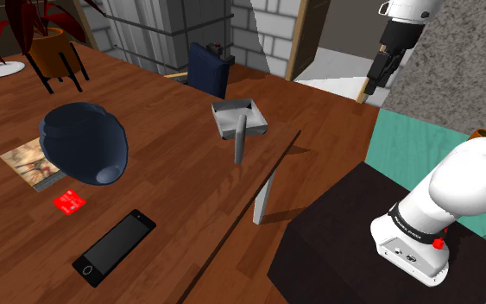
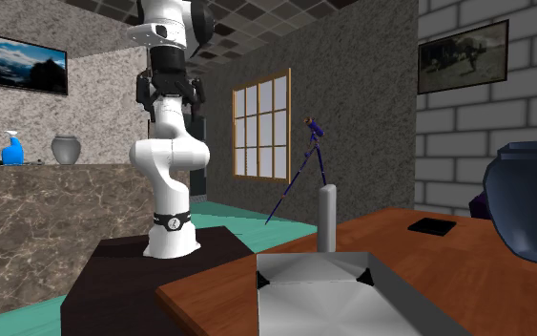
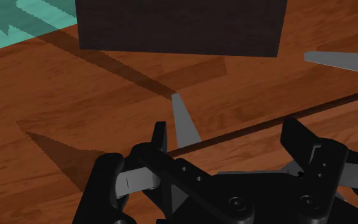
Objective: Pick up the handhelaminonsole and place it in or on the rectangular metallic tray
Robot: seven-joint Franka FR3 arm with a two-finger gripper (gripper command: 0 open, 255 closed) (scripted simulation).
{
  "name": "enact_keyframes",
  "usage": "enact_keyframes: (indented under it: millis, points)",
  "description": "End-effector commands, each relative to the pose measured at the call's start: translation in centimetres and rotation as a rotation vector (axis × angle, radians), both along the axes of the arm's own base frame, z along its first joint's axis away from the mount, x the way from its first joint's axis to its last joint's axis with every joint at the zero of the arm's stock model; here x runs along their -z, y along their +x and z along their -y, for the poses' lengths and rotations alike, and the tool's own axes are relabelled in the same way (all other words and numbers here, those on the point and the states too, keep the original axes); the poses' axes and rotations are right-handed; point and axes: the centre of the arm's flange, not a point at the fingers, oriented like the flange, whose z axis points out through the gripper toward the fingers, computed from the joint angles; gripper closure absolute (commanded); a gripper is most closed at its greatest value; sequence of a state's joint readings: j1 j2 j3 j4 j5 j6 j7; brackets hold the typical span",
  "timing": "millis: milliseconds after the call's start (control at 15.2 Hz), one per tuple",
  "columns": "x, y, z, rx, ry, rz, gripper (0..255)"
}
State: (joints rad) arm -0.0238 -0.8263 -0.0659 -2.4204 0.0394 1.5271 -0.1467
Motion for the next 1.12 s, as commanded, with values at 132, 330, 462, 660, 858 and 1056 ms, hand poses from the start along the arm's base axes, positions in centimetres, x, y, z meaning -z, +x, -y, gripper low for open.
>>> enact_keyframes:
  millis: [132, 330, 462, 660, 858, 1056]
  points:
    - [0.9, 1.3, -2.1, 0.033, -0.007, 0.004, 0]
    - [2.2, 3.4, -5.2, 0.084, -0.017, 0.01, 0]
    - [3.1, 4.9, -7.2, 0.117, -0.024, 0.014, 0]
    - [4.4, 7.2, -10.1, 0.167, -0.034, 0.019, 0]
    - [5.8, 9.7, -12.9, 0.218, -0.044, 0.025, 0]
    - [7.2, 12.3, -15.5, 0.268, -0.054, 0.031, 0]
